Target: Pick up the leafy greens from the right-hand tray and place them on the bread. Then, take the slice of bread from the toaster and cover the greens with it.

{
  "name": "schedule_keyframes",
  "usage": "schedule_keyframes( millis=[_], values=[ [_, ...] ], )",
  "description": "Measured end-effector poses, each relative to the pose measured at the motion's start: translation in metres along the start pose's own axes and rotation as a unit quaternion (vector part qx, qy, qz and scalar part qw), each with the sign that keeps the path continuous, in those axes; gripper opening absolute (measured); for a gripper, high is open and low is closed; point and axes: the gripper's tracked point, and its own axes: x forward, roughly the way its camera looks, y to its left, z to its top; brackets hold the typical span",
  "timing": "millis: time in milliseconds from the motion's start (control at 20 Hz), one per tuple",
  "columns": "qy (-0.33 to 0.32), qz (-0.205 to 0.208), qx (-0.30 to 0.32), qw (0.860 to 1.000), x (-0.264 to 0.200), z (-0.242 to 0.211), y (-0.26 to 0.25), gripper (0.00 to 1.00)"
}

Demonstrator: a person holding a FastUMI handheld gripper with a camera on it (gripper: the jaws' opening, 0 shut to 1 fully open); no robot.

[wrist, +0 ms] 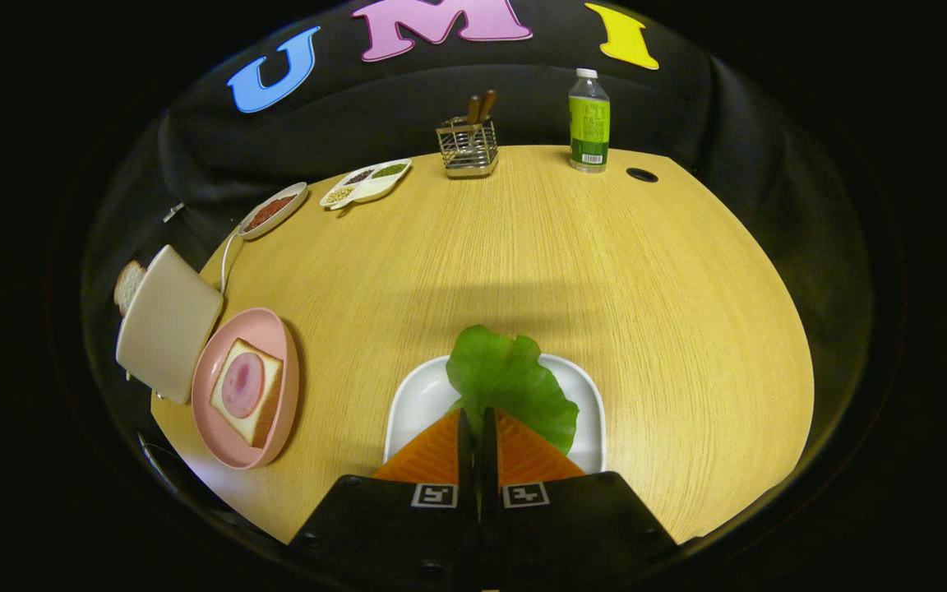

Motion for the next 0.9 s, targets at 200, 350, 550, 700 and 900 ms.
schedule_keyframes(
  millis=[200,350,550,700,900],
  values=[
    [-0.015,0.005,0.007,1.0,-0.023,0.016,0.011,0.05],
    [-0.022,0.004,0.017,1.0,-0.04,0.027,0.019,0.05],
    [-0.027,0.011,0.02,0.999,-0.057,0.041,0.045,0.05],
    [-0.031,0.02,-0.005,0.999,-0.062,0.048,0.074,0.05],
    [-0.033,0.038,-0.027,0.998,-0.062,0.053,0.122,0.05]
  ],
)
